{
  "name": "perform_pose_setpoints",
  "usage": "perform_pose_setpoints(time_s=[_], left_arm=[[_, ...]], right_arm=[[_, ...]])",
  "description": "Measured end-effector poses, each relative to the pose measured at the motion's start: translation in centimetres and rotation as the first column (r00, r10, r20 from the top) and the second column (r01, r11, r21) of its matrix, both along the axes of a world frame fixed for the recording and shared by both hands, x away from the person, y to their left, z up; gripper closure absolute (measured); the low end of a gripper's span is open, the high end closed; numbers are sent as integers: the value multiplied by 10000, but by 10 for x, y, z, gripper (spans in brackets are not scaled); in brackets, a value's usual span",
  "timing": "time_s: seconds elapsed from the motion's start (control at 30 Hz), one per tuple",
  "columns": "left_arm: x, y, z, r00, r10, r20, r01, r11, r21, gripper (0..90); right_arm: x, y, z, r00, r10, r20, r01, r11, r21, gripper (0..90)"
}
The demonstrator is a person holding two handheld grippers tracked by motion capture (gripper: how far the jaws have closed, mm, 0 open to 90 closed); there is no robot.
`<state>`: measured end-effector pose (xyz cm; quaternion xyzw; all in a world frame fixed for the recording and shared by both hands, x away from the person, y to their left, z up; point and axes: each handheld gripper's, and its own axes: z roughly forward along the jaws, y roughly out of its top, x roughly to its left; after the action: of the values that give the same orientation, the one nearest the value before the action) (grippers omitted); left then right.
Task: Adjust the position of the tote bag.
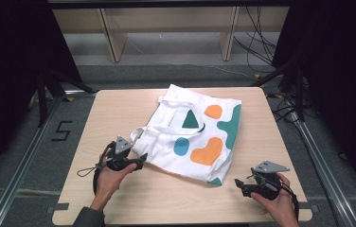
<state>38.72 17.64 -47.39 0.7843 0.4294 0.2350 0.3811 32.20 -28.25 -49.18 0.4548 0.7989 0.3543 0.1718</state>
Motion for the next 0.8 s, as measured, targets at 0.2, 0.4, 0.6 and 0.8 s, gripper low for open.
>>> perform_pose_setpoints(time_s=[0.2,0.4,0.6,0.8], left_arm=[[9,-3,-1,9999,-159,32,158,9997,191,341],[14,0,-6,9998,-207,-65,213,9951,967,505],[10,7,-15,9985,-376,-409,394,9983,431,741],[0,7,-20,9957,-734,-563,739,9972,77,766]], right_arm=[[0,1,0,9999,144,-58,-145,9998,-115,221],[0,1,0,9998,208,13,-208,9997,-109,222],[0,1,2,9993,363,-87,-362,9993,124,228],[-1,3,3,9995,243,217,-249,9993,282,234]])
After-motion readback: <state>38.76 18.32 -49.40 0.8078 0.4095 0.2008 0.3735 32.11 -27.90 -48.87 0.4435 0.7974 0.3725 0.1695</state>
